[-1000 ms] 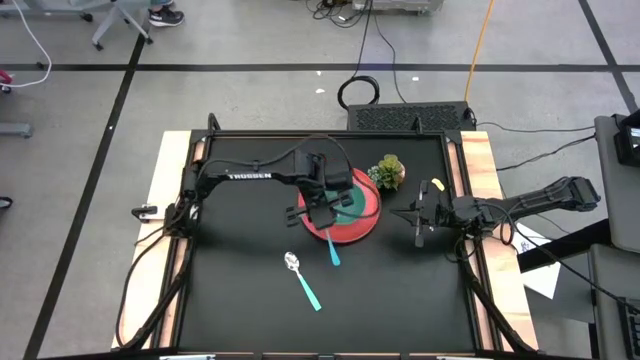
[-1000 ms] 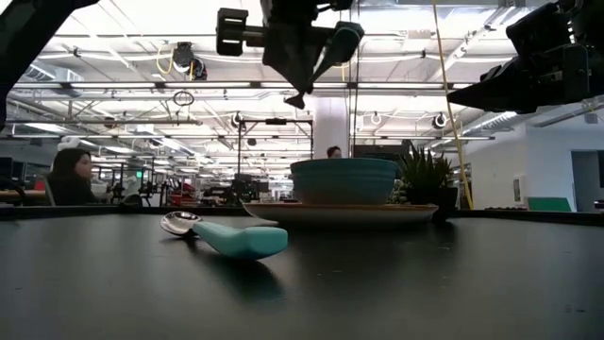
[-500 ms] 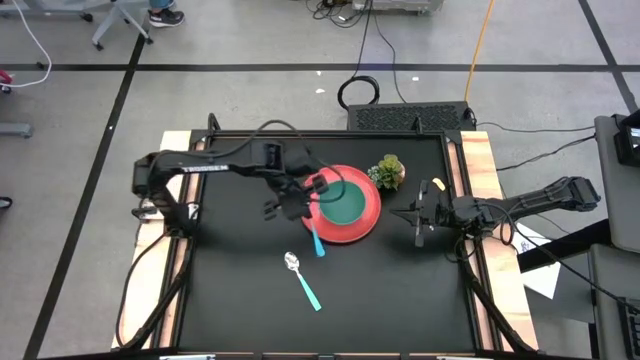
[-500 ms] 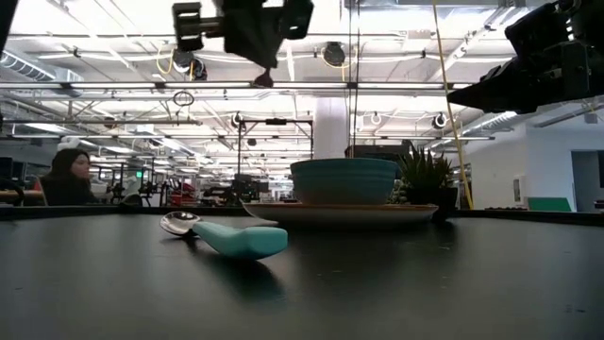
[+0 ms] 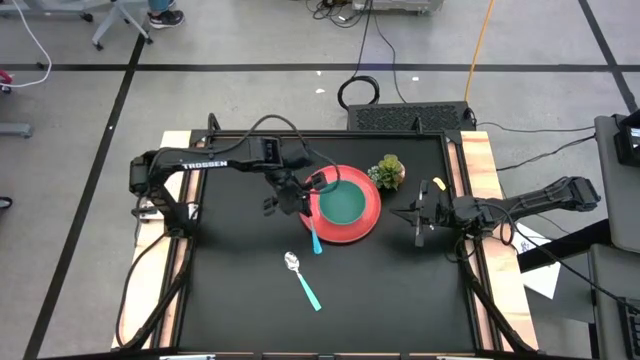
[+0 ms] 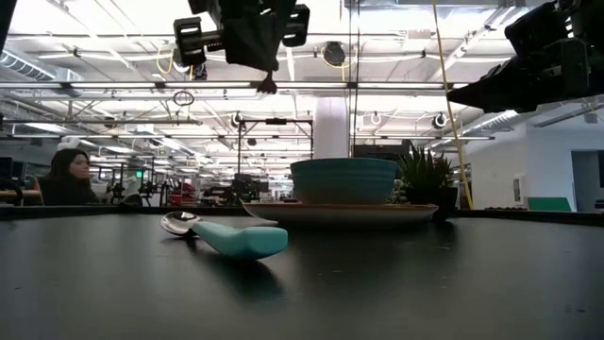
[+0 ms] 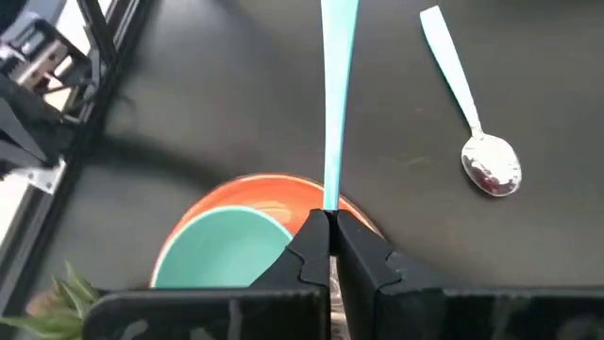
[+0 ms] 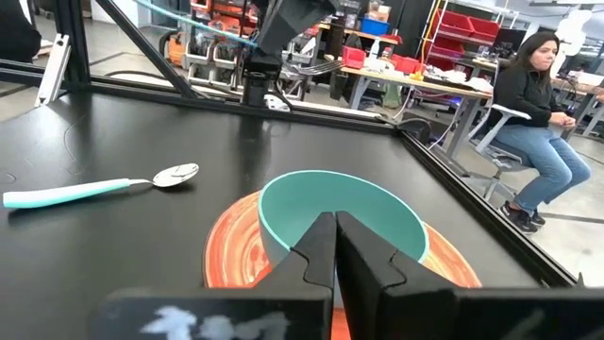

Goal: Set table place
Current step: Put the blue fork on the right side of the green bowl

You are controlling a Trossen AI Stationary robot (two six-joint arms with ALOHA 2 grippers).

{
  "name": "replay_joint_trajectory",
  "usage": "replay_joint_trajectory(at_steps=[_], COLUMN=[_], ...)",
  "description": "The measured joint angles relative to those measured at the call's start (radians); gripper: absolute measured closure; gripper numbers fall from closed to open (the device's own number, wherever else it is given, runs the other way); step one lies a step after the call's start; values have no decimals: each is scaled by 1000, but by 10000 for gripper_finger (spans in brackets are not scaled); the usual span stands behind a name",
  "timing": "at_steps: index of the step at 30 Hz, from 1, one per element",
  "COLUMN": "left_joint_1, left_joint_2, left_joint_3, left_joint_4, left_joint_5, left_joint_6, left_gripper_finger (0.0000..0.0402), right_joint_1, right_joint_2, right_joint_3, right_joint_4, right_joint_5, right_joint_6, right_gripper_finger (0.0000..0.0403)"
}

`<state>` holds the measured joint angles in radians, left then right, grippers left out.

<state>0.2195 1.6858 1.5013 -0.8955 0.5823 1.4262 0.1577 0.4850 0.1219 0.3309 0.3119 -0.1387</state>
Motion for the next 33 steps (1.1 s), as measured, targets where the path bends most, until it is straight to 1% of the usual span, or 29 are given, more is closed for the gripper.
replay_joint_trajectory(at_steps=[2,6,10,18,20,22,26,27,33], left_joint_1=[10,65,108,90,80,69,37,31,15], left_joint_2=[12,59,118,143,142,144,142,144,142], left_joint_3=[0,1,0,-6,-29,-50,-118,-135,-147], left_joint_4=[12,8,5,-2,20,43,152,178,194], left_joint_5=[9,32,81,66,40,-11,-177,-205,-210], left_joint_6=[13,53,82,144,169,170,177,177,169], left_gripper_finger=[397,397,397,397,397,397,397,397,397], right_joint_1=[0,0,0,0,0,0,0,0,0], right_joint_2=[0,0,7,23,24,27,38,41,61], right_joint_3=[0,0,0,0,0,0,0,0,0], right_joint_4=[0,-3,-3,-1,-1,-1,-1,-1,-1], right_joint_5=[0,0,0,0,0,0,0,0,0], right_joint_6=[0,0,-1,-2,-2,-2,-1,-1,0], right_gripper_finger=[403,403,403,403,403,403,403,403,403])
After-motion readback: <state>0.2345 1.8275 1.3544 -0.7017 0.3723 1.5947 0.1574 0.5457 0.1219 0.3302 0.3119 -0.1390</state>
